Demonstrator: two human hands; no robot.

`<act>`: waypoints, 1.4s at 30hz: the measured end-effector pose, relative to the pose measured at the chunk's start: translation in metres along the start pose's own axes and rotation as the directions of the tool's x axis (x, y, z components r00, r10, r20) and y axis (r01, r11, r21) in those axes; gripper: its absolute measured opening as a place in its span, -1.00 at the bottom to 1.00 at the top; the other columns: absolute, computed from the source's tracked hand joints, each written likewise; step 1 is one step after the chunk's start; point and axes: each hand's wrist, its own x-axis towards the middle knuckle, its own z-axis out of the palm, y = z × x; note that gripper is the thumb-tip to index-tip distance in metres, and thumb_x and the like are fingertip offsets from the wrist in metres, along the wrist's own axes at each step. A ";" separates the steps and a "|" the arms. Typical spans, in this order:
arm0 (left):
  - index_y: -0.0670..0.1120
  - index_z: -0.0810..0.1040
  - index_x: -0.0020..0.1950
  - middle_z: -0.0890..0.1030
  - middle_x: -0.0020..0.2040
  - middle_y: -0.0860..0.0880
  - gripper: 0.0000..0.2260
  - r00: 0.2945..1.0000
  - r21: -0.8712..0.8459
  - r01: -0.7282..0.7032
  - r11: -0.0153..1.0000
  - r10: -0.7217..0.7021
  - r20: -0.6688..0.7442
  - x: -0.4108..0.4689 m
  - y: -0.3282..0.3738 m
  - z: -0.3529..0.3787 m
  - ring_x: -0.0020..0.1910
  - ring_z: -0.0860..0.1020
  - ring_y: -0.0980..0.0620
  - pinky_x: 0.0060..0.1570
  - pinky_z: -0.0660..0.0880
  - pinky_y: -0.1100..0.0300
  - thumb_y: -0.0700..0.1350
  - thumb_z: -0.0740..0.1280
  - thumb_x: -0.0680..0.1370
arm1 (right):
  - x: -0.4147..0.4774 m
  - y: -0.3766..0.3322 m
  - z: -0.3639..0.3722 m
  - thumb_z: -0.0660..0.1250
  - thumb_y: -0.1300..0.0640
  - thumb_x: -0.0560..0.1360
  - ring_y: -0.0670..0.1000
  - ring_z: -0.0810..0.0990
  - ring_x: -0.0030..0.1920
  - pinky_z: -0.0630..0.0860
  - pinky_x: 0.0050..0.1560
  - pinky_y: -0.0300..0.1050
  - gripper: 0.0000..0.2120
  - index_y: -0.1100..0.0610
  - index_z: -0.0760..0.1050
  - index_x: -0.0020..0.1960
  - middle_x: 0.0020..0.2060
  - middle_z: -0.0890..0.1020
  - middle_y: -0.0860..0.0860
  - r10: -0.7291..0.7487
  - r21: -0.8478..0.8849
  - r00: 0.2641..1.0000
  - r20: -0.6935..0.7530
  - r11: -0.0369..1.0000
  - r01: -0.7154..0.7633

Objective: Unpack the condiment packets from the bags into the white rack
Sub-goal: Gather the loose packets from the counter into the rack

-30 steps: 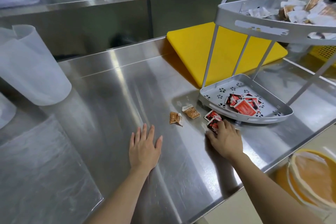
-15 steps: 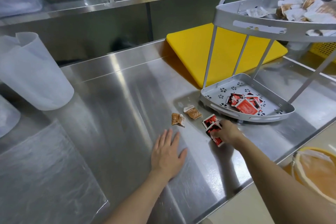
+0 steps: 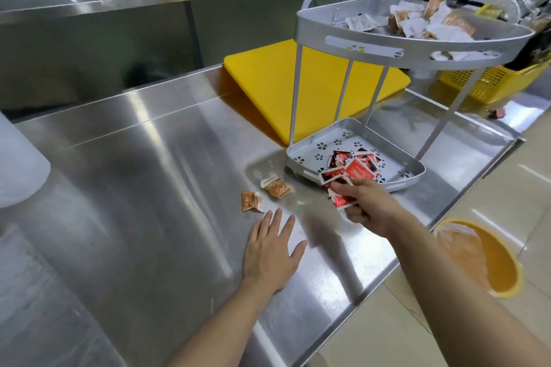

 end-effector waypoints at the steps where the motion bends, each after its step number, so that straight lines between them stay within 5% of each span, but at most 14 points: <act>1: 0.07 -0.05 0.52 0.00 0.56 -0.03 -0.19 1.000 -0.009 0.001 1.000 -0.001 0.000 0.000 0.000 0.000 0.54 -0.08 -0.02 0.46 -0.22 0.08 0.33 -0.45 0.33 | 0.003 -0.009 -0.001 0.29 0.28 0.49 -0.09 0.36 -0.63 0.24 -0.68 -0.33 -0.87 0.19 0.46 -0.25 -0.54 0.48 0.03 -0.034 0.102 0.998 -0.051 0.994 0.039; 3: 0.07 -0.05 0.52 0.00 0.56 -0.03 -0.18 1.000 -0.027 -0.005 1.000 0.004 -0.013 0.000 -0.001 -0.001 0.54 -0.08 -0.02 0.46 -0.22 0.08 0.33 -0.46 0.32 | 0.011 -0.019 -0.002 0.35 0.24 0.45 0.04 0.61 -0.33 0.57 -0.47 -0.25 -0.93 0.26 0.53 -0.12 -0.31 0.63 0.13 -0.040 0.272 0.990 -0.134 0.959 0.075; 5: 0.07 -0.03 0.52 0.01 0.56 -0.03 -0.17 1.000 -0.040 -0.014 0.999 0.014 -0.007 -0.001 -0.002 -0.002 0.54 -0.08 -0.01 0.45 -0.24 0.10 0.33 -0.47 0.31 | 0.015 -0.017 0.000 0.37 0.20 0.44 0.13 0.61 -0.21 0.65 -0.34 -0.16 -0.84 0.30 0.53 -0.06 -0.17 0.60 0.21 0.010 0.234 0.989 -0.151 0.972 0.026; 8: 0.06 0.04 0.51 0.05 0.55 -0.02 -0.18 1.000 -0.053 -0.019 0.998 0.019 0.007 -0.003 -0.006 -0.005 0.54 -0.04 0.00 0.43 -0.23 0.11 0.33 -0.44 0.34 | 0.015 -0.003 0.012 0.33 0.15 0.48 0.12 0.59 -0.32 0.56 -0.49 -0.16 -0.82 0.27 0.47 -0.04 -0.20 0.57 0.21 0.088 0.027 0.992 -0.088 0.996 -0.086; 12: 0.06 0.46 0.31 0.50 0.34 -0.03 -0.46 0.990 0.015 0.130 0.991 -0.129 -0.059 -0.017 -0.028 -0.005 0.34 0.44 -0.03 0.33 0.33 0.00 0.27 -0.08 0.53 | 0.017 0.016 0.048 0.28 0.20 0.50 0.06 0.54 -0.38 0.45 -0.42 -0.19 -0.79 0.32 0.48 0.07 -0.29 0.57 0.14 0.085 -0.293 0.996 -0.041 0.952 -0.094; 14: 0.08 0.51 0.25 0.56 0.28 -0.03 -0.51 0.969 -0.006 0.223 0.975 -0.223 -0.105 -0.025 -0.045 -0.003 0.26 0.52 -0.04 0.26 0.42 -0.01 0.25 0.05 0.47 | 0.023 0.026 0.071 0.28 0.21 0.50 0.05 0.49 -0.40 0.42 -0.41 -0.18 -0.78 0.36 0.49 0.05 -0.33 0.56 0.14 0.051 -0.437 0.998 -0.047 0.897 -0.066; 19: 0.10 0.51 0.25 0.56 0.28 -0.02 -0.52 0.943 0.023 0.311 0.950 -0.306 -0.128 -0.035 -0.060 -0.004 0.26 0.52 -0.05 0.31 0.37 -0.01 0.26 0.06 0.46 | 0.052 0.044 0.105 0.32 0.09 0.46 0.14 0.57 -0.04 0.44 -0.06 -0.09 -0.73 0.22 0.50 0.09 0.00 0.64 0.17 -0.253 -0.699 0.959 -0.127 0.709 0.095; 24: 0.11 0.51 0.25 0.57 0.27 -0.02 -0.53 0.943 0.020 0.308 0.951 -0.303 -0.136 -0.034 -0.061 -0.003 0.25 0.53 -0.04 0.25 0.43 -0.06 0.26 0.08 0.45 | 0.076 0.047 0.116 0.23 -0.08 0.49 0.27 0.33 0.31 0.26 0.30 0.09 -0.61 0.02 0.44 0.27 0.39 0.34 0.14 -0.316 -0.906 0.943 -0.106 0.422 0.040; 29: 0.11 0.47 0.28 0.53 0.31 -0.03 -0.53 0.947 0.024 0.286 0.958 -0.279 -0.160 -0.031 -0.062 0.000 0.30 0.48 -0.06 0.35 0.22 -0.05 0.27 0.08 0.46 | 0.083 0.046 0.113 0.29 0.03 0.46 0.23 0.39 0.24 0.26 0.21 0.07 -0.72 0.06 0.48 0.15 0.21 0.50 0.19 -0.360 -0.940 0.926 -0.115 0.340 0.016; 34: 0.10 0.41 0.34 0.46 0.37 -0.04 -0.50 0.944 0.023 0.276 0.961 -0.267 -0.193 -0.031 -0.063 -0.001 0.36 0.40 -0.07 0.37 0.28 -0.09 0.27 0.03 0.50 | 0.088 0.037 0.102 0.37 0.21 0.39 0.20 0.59 -0.03 0.51 0.02 0.01 -0.66 0.32 0.43 0.11 -0.03 0.61 0.22 -0.174 -0.724 0.947 -0.271 0.685 -0.081; 36: 0.10 0.29 0.42 0.33 0.46 -0.04 -0.47 0.954 0.010 0.253 0.967 -0.248 -0.169 -0.031 -0.063 -0.002 0.45 0.26 -0.08 0.43 0.14 -0.09 0.27 -0.04 0.52 | 0.082 0.031 0.100 0.38 0.23 0.41 0.09 0.56 -0.24 0.50 -0.21 -0.14 -0.81 0.32 0.53 -0.03 -0.18 0.61 0.16 -0.169 -0.644 0.968 -0.184 0.765 0.011; 38: 0.10 0.25 0.44 0.29 0.49 -0.04 -0.46 0.958 0.013 0.248 0.969 -0.244 -0.153 -0.032 -0.063 -0.002 0.48 0.22 -0.08 0.45 0.09 -0.09 0.27 -0.06 0.52 | 0.074 0.025 0.103 0.39 0.24 0.42 0.05 0.57 -0.22 0.51 -0.19 -0.17 -0.88 0.24 0.57 -0.05 -0.17 0.62 0.15 -0.204 -0.428 0.976 -0.075 0.891 0.153; 40: 0.10 0.34 0.39 0.38 0.43 -0.05 -0.49 0.951 0.036 0.270 0.962 -0.260 -0.166 -0.032 -0.063 -0.002 0.42 0.32 -0.09 0.41 0.20 -0.10 0.27 -0.02 0.52 | 0.069 0.019 0.111 0.39 0.28 0.40 0.05 0.58 -0.21 0.52 -0.17 -0.23 -0.87 0.26 0.57 -0.05 -0.17 0.63 0.16 -0.200 -0.270 0.977 0.078 0.939 0.214; 42: 0.09 0.43 0.32 0.48 0.36 -0.05 -0.51 0.947 0.044 0.282 0.958 -0.271 -0.171 -0.031 -0.062 -0.001 0.35 0.42 -0.08 0.37 0.29 -0.09 0.26 0.04 0.50 | 0.070 0.020 0.120 0.43 0.27 0.37 0.08 0.57 -0.18 0.51 -0.12 -0.13 -0.85 0.31 0.59 -0.09 -0.19 0.61 0.18 -0.179 -0.339 0.960 0.213 0.908 0.244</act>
